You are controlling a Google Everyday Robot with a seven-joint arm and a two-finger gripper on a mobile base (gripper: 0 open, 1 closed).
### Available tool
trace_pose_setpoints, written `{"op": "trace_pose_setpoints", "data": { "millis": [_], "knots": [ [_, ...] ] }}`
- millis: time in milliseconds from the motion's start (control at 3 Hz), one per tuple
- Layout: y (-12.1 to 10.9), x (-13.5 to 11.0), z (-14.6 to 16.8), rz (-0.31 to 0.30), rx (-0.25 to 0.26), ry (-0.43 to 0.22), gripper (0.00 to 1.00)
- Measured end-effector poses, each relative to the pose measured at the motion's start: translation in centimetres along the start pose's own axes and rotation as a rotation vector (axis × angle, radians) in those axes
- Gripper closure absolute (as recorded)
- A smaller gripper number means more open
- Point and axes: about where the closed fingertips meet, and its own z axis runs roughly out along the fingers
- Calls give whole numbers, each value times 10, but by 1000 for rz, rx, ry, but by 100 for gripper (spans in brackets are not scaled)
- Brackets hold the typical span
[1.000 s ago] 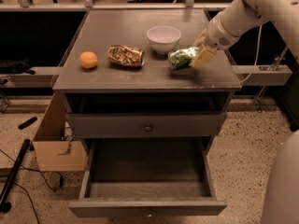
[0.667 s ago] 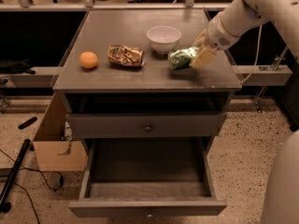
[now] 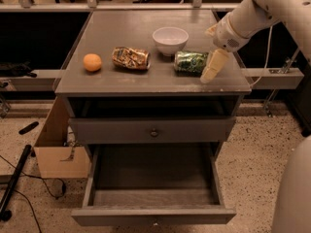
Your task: Pick green can from middle drawer and place on counter
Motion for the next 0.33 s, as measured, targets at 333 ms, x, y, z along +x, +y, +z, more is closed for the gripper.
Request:
{"op": "trace_pose_setpoints", "data": {
  "millis": [333],
  "knots": [
    [0,0,0,0,0,0,0]
  ]
}}
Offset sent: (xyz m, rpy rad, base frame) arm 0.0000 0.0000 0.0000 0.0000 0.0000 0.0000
